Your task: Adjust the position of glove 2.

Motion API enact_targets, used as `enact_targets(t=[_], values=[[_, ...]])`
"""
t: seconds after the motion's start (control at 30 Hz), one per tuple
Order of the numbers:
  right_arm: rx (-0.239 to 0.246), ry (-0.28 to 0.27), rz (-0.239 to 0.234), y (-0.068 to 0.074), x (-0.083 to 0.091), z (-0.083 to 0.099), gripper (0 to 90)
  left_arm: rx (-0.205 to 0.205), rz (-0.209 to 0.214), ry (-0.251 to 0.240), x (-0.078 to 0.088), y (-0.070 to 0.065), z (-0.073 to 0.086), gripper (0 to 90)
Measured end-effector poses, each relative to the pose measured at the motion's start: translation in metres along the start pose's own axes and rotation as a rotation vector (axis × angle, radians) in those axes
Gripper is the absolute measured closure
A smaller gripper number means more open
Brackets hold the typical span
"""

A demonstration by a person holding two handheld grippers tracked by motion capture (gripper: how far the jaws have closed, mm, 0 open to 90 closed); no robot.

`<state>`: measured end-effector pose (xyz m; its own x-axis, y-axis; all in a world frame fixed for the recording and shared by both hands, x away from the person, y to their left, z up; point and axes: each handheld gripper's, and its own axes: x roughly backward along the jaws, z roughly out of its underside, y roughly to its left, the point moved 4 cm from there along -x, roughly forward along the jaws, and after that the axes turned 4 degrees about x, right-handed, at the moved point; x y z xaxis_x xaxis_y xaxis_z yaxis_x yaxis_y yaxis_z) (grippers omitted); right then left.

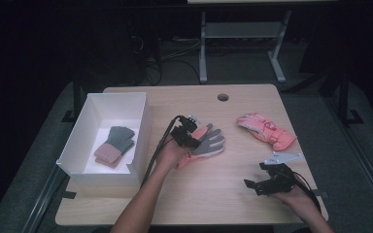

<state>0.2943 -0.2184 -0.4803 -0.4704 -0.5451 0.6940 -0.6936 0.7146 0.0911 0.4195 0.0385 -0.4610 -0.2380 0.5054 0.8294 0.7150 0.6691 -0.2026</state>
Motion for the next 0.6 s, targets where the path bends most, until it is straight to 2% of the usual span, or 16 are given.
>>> enact_targets(t=[0.07,0.13,0.17,0.2,0.23,0.27,0.3,0.33,0.37,0.47,0.57,0.6], values=[[0.002,-0.002,0.001,0.001,0.0,0.0,8.9,-0.011,0.038,0.0,-0.001,-0.014,0.005,90.0],[0.004,-0.001,0.001,0.001,0.0,0.0,9.0,-0.02,0.047,0.002,-0.001,-0.018,0.007,90.0],[0.004,-0.002,0.002,0.001,0.0,0.0,9.0,-0.036,0.058,0.009,-0.001,-0.023,0.009,90.0],[0.005,0.0,0.002,0.001,0.0,-0.001,9.0,-0.055,0.09,0.019,-0.001,-0.031,0.012,90.0],[0.005,0.0,0.002,0.001,0.0,-0.001,9.0,-0.055,0.09,0.019,-0.001,-0.031,0.012,90.0],[0.006,0.001,0.001,0.001,-0.001,-0.001,9.0,-0.077,0.104,0.028,-0.002,-0.041,0.015,90.0],[0.006,0.001,0.001,0.001,-0.001,-0.001,9.0,-0.077,0.104,0.028,-0.002,-0.041,0.015,90.0],[0.009,0.002,0.001,0.001,-0.001,0.0,9.0,-0.091,0.12,0.034,-0.003,-0.052,0.017,90.0],[0.009,0.002,0.001,0.001,-0.001,0.0,9.0,-0.091,0.12,0.034,-0.003,-0.052,0.017,90.0],[0.007,0.004,0.003,0.001,-0.001,0.0,9.0,-0.124,0.137,0.041,-0.005,-0.066,0.021,90.0],[0.002,0.003,0.002,0.002,-0.001,0.0,9.0,-0.126,0.146,0.032,-0.002,-0.068,0.02,89.9],[0.003,0.004,0.003,0.002,0.0,0.0,9.0,-0.126,0.151,0.011,0.005,-0.066,0.019,89.9]])
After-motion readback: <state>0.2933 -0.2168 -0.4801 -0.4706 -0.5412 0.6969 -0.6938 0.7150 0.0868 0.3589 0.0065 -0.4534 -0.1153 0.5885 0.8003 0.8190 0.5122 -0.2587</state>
